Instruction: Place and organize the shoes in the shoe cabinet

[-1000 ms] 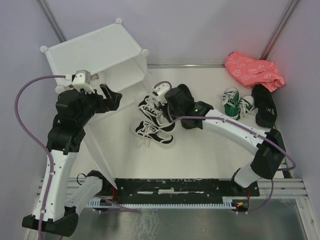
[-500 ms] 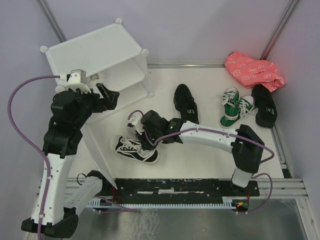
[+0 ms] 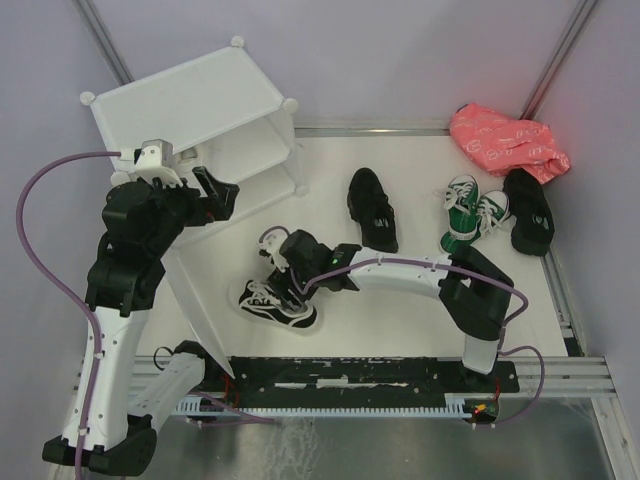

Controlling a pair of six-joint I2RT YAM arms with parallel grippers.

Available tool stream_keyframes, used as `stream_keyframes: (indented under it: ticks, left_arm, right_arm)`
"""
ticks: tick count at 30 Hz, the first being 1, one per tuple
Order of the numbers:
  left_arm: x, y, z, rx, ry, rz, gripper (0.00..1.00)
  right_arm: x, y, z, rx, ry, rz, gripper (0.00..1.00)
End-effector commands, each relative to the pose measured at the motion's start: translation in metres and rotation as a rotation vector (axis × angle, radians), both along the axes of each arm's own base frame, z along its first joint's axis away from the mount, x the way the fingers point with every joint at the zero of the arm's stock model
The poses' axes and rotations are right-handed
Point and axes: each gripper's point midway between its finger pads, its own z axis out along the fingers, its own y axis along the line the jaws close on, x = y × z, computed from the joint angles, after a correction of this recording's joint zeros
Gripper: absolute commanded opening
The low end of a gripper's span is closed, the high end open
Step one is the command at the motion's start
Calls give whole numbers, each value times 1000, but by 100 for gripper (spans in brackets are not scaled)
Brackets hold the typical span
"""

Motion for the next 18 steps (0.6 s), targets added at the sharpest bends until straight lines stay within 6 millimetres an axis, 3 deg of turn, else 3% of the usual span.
stream_keyframes:
  ticks: [1, 4, 7, 9, 13, 18]
  left_arm:
    - [0, 0, 9, 10, -36, -4, 100]
    - [0, 1, 8, 13, -34, -3, 100]
    - [-1, 1, 6, 16, -32, -2, 100]
    - [0, 1, 4, 16, -27, -3, 100]
    - [-1, 1, 4, 18, -27, -2, 100]
    - [-2, 2, 5, 18, -29, 2, 100]
  right_arm:
    - [7, 4, 75, 84, -130, -3, 74]
    - [15, -13, 84, 26, -176, -61, 80]
    - [27, -34, 77, -86, -239, -92, 95]
    - [33, -42, 70, -145, -267, -84, 99]
    - [39, -48, 55, -198, -225, -70, 98]
    - [52, -48, 41, -166, -136, -124, 87]
